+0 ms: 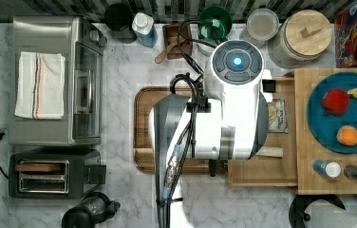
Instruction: Close the drawer.
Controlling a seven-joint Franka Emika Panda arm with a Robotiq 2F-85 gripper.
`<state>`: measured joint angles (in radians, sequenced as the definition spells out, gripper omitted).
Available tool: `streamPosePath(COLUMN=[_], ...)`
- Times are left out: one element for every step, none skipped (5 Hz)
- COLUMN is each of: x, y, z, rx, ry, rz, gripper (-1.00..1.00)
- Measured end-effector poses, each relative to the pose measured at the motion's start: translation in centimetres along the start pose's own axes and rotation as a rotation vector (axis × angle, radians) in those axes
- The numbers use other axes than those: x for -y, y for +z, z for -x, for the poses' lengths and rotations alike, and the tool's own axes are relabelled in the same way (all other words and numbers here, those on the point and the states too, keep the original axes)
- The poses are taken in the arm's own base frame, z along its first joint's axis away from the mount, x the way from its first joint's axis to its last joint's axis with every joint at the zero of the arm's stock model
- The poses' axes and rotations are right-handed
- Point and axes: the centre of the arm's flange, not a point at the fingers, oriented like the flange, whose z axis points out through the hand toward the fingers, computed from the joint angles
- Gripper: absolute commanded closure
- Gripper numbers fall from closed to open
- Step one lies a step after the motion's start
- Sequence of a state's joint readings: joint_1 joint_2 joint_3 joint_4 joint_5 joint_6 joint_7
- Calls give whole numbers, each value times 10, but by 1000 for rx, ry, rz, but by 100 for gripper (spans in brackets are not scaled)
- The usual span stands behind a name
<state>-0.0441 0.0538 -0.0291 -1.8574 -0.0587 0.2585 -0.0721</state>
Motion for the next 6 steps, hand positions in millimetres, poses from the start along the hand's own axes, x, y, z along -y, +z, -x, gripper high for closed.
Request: streamPosePath(x=[-1, -3, -2, -3, -1, 10], y=[1, 4, 9, 15, 20, 21], z=[-1, -3, -2, 0, 3, 12], rx=[2, 1, 10, 33, 58, 63], ry=[2, 2, 1, 1, -10, -84], rz=[2, 11, 14, 34, 43, 45], gripper=[100, 100, -100, -100, -100, -100])
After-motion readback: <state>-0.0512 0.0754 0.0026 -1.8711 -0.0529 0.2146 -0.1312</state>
